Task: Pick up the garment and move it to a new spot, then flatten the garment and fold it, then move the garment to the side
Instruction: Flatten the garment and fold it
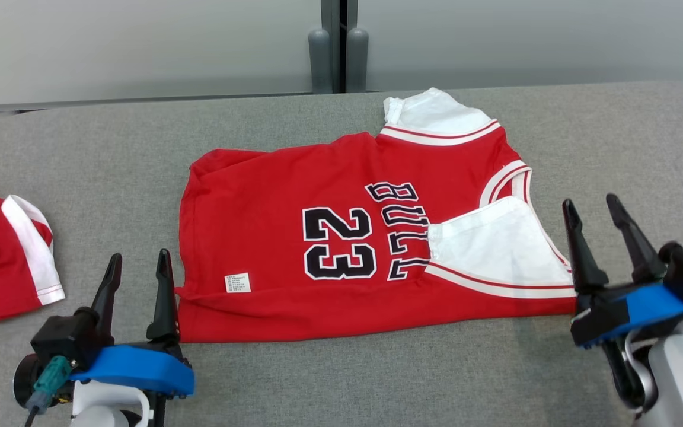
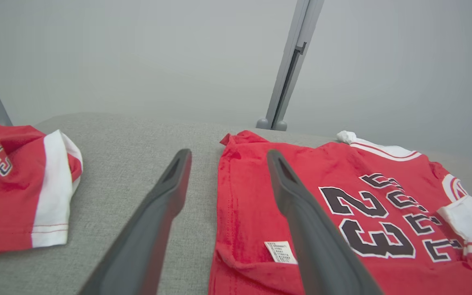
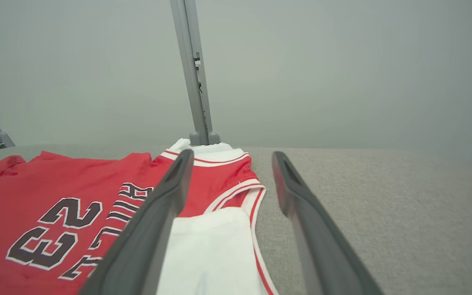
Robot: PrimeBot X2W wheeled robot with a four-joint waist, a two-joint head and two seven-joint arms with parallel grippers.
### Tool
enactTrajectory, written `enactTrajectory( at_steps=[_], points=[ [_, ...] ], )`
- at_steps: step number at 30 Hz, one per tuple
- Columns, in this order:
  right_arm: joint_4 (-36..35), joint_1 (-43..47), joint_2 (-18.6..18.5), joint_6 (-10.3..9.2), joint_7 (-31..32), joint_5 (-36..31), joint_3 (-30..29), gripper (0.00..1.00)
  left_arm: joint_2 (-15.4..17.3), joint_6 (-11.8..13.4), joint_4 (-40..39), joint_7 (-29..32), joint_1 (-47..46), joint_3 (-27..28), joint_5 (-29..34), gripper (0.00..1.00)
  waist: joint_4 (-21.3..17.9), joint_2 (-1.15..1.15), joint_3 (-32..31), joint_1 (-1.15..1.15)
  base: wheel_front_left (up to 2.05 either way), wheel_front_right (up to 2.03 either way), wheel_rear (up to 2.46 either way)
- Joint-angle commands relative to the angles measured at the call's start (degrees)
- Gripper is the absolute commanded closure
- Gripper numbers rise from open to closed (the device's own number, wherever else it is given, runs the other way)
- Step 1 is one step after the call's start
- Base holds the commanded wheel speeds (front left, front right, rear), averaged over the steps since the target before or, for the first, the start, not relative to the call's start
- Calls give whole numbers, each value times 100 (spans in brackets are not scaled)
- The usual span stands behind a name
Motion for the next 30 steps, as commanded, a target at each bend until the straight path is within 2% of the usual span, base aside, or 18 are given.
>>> enactTrajectory(
  at_steps=[1, 9, 14, 30],
  points=[
    [-180, 281, 71, 0, -20, -82, -79, 0, 36, 70, -34, -89, 65, -48, 126, 0, -49, 0, -81, 1, 0, 0, 0],
    [-1293, 1556, 501, 0, 355, -473, -442, 0, 7, 355, -78, -325, 473, -203, 527, 0, -172, 0, -361, 1, 0, 0, 0],
    [-1745, 1904, 650, 0, 605, -543, -513, 0, -24, 395, -14, -351, 595, -210, 505, 0, -223, 0, -393, 1, 0, 0, 0],
    [-1975, 1924, 618, 0, 836, -501, -558, 0, 18, 347, 194, -171, 577, -231, 333, 0, -223, 0, -294, 1, 0, 0, 0]
  ],
)
